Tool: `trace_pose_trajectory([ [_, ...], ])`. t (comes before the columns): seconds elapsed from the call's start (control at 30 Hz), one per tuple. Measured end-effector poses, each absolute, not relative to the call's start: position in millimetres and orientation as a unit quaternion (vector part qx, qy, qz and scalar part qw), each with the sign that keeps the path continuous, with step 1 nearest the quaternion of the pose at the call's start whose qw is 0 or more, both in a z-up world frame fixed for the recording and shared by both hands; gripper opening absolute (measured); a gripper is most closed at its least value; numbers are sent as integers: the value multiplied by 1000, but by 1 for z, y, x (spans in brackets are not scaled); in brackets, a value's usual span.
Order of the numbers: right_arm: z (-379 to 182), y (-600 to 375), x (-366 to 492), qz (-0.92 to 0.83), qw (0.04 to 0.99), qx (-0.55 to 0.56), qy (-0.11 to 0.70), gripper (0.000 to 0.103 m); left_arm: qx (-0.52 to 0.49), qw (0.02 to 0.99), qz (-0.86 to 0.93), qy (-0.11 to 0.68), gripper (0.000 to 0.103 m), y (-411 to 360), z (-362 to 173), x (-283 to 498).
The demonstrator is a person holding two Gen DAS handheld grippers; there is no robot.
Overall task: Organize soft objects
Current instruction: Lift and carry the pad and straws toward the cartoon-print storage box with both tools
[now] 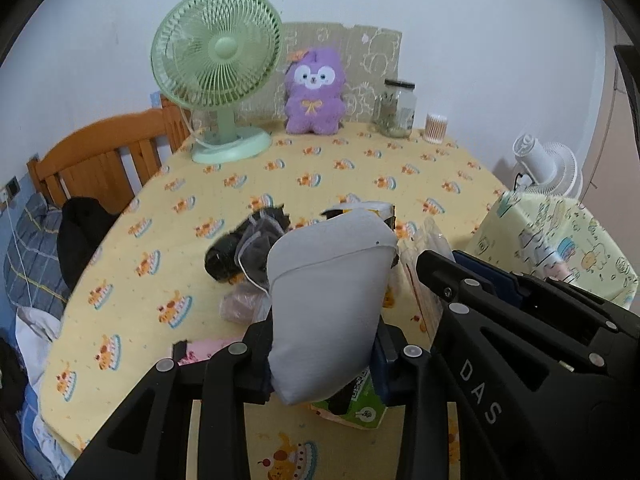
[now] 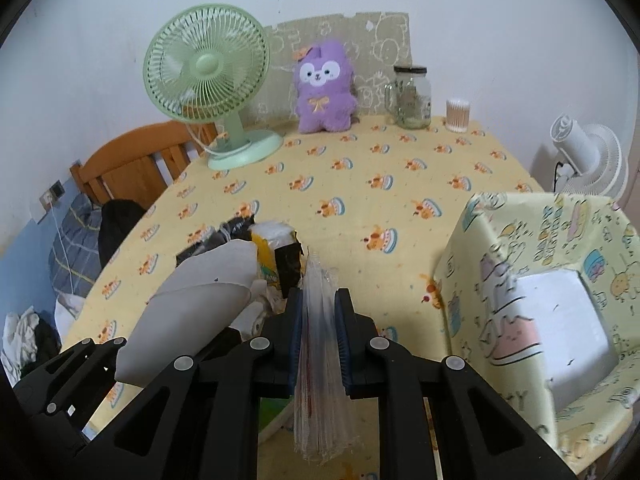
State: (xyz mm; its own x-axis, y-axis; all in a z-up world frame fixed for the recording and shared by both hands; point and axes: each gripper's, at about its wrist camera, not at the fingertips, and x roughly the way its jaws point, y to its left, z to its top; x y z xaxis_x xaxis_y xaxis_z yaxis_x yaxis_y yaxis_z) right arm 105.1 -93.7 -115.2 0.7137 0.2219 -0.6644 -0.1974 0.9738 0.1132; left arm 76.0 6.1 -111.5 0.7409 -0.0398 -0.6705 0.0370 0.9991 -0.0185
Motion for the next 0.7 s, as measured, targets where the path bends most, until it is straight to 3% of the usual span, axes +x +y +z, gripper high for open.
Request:
trace_pose_trajectory([
  [0.7, -68, -92, 83, 133, 939, 30, 314, 19, 12, 951, -11, 310, 38, 7, -70, 59],
])
